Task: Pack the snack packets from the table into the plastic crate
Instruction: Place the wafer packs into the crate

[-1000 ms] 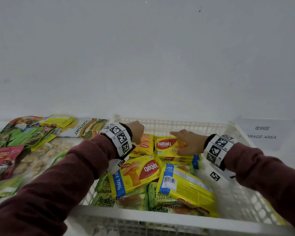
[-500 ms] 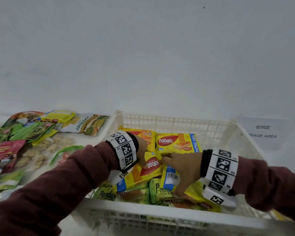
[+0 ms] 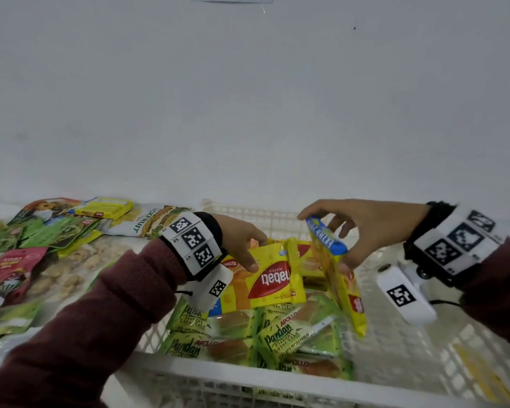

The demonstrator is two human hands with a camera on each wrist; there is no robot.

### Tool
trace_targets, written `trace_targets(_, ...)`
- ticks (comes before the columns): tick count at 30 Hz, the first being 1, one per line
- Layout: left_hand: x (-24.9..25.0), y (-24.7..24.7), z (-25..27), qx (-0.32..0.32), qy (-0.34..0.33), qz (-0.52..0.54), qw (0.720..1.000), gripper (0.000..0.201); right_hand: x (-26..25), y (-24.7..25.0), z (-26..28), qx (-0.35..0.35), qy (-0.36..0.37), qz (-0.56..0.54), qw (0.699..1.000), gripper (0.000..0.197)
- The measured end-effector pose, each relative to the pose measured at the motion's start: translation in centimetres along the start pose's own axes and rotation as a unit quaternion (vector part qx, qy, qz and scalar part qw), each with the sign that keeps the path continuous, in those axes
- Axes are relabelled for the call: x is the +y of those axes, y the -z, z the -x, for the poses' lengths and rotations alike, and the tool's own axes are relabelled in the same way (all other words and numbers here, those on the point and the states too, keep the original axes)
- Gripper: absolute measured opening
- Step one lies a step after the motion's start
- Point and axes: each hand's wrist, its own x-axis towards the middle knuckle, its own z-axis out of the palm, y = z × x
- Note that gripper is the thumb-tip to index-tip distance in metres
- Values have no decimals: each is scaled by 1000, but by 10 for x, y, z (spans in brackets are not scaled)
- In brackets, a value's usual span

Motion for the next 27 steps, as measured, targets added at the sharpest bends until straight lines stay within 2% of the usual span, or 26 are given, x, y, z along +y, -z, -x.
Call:
trace_targets(4, -8, 7, 3, 76, 49, 3, 996, 57, 19, 10, 5, 95, 38, -114, 988, 77)
trace_targets(6, -12, 7, 2, 99, 70, 14, 993, 60, 29, 9, 5, 126, 41, -147, 980, 83)
trace_targets(9, -15, 1, -2, 99, 118, 4, 988, 69, 49, -1, -3, 153, 23, -177, 972, 89)
trace_targets(11, -18, -7, -8, 89, 148, -2, 985, 73, 62, -11, -10, 138, 1, -168, 976, 87)
trace_targets(14, -20, -16, -17, 78, 171, -7, 982, 71, 76, -21, -13, 102, -48, -108, 988, 83)
trace_targets(16, -20, -18, -21, 84, 166, -24, 982, 68, 81, -23, -13, 81, -99, -28, 991, 86)
trace_targets(18, -20, -16, -21, 113, 147, -66, 981, 67, 84, -25, -14, 46, -153, 58, 985, 92)
trace_targets(20, -20, -12, -20, 140, 95, -130, 977, 72, 85, -30, -18, 20, -200, 127, 971, 85)
trace_targets(22, -20, -11, -18, 123, 26, -208, 970, 80, 87, -38, -22, 16, -206, 187, 960, 78)
trace_targets(23, -19, -13, -17, 108, 7, -245, 963, 81, 87, -41, -24, 17, -202, 221, 954, 83)
trace_targets(25, -18, -19, -18, 91, 10, -301, 949, 77, 83, -47, -28, 14, -187, 296, 937, 100)
trace_targets(27, -14, -28, -20, 73, 24, -330, 941, 74, 76, -53, -31, 3, -157, 344, 926, 103)
